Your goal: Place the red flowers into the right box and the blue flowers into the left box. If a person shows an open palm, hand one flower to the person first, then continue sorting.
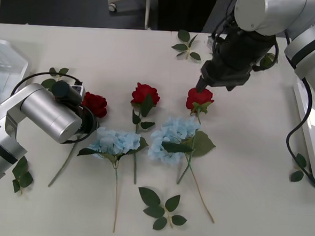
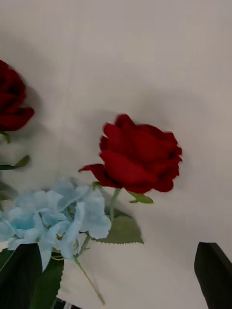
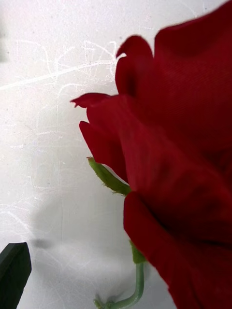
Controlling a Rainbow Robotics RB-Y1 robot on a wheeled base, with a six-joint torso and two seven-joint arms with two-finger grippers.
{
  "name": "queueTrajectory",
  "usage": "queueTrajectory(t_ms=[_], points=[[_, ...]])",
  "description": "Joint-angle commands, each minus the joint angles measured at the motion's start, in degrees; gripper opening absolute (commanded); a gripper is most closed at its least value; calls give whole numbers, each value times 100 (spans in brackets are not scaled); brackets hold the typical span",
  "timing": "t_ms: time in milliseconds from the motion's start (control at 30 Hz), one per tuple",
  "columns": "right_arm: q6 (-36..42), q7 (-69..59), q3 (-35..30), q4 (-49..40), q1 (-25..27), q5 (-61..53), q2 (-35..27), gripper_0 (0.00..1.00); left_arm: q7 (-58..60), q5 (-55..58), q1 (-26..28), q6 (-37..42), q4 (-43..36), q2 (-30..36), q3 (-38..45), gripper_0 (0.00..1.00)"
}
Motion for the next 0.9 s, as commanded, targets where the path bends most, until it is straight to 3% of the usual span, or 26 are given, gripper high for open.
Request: queueTrajectory(t_ms=[33,267,733,800,867,900], points=[[364,-964,282,-128,-32,463,94,95,-305,-63,-109,-33,-40,23,-139,100],[461,-1773,528,-128,197,1139,498,96,-358,-125,-188,204,-67,40,-139,100],[268,-1940,546,-145,821,2326,1060,95,-525,148,-179,204,100,31,-139,100],[197,-1949,546,-145,856,2431,1113,96,-560,174,-188,195,118,31,-139,91],[22,-1984,554,-128,926,2475,1148,96,-587,192,-188,160,162,31,-139,67],[-40,-1993,546,-137,953,2484,1157,96,-587,201,-179,142,179,31,-139,63]])
